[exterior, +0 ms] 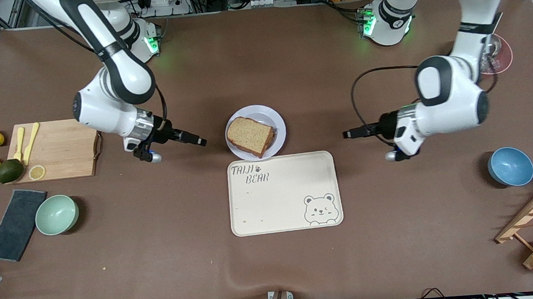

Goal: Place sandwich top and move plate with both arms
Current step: 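Retract the right gripper while the left gripper grasps the plate rim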

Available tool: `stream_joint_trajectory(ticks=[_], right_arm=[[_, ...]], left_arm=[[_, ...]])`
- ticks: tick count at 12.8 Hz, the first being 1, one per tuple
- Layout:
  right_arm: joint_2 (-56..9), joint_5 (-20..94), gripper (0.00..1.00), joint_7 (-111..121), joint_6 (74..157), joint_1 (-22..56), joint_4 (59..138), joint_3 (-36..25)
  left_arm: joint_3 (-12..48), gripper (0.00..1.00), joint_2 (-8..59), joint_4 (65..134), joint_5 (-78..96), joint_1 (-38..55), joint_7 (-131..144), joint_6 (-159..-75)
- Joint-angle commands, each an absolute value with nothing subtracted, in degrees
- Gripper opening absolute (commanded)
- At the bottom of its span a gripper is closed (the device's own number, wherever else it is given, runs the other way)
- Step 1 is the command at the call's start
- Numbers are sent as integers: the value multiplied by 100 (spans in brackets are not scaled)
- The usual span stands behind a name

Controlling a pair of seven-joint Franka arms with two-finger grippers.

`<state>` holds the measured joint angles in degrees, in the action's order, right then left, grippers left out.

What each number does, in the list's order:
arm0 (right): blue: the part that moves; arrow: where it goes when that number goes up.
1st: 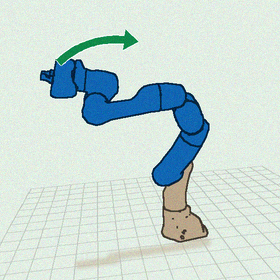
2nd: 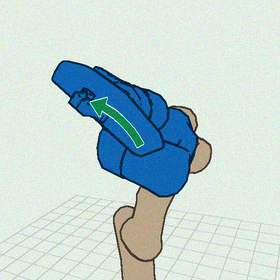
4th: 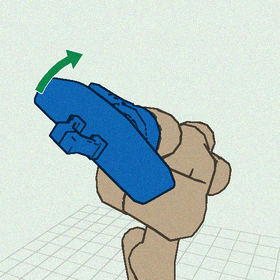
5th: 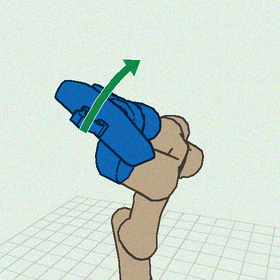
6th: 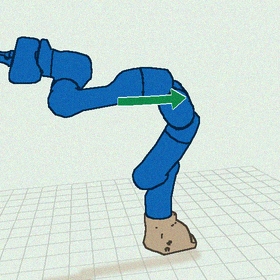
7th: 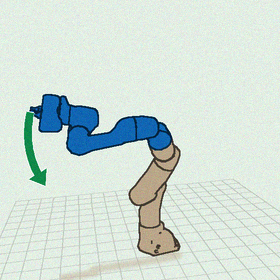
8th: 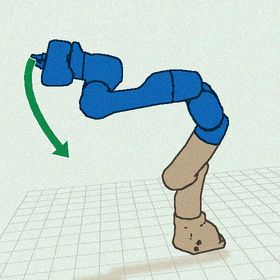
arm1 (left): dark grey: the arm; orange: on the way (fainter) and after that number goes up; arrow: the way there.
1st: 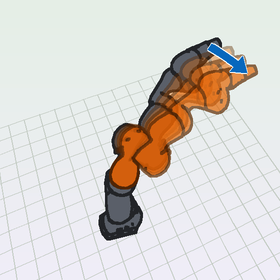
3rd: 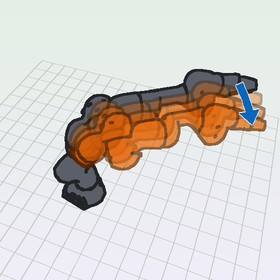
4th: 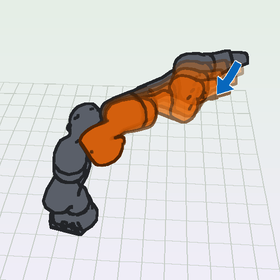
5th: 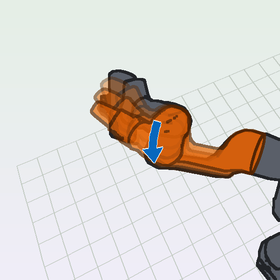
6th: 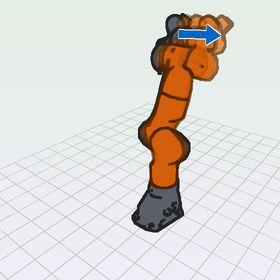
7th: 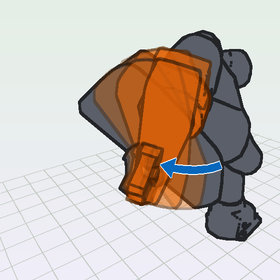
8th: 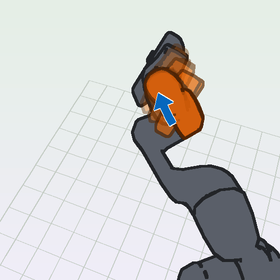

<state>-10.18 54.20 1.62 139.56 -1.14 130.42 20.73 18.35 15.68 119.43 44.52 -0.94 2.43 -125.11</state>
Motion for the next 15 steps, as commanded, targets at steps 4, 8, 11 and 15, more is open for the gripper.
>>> stream_joint_trajectory(ticks=[4,8,11,15], right_arm=[[-686,3897,100,782,13447,-861,12999,2136],[-317,3017,100,1010,13378,-967,13008,2057],[86,2201,100,1422,12798,-626,12982,1216],[404,856,100,1644,11948,-360,12422,370]], left_arm=[[2689,100,2397,12489,6701,43,-2130,-14051],[2689,100,2917,12323,8907,931,-3846,-14844],[2698,95,3408,12112,9701,949,-5208,-14854],[2707,64,3673,11962,9844,975,-5599,-14836]])
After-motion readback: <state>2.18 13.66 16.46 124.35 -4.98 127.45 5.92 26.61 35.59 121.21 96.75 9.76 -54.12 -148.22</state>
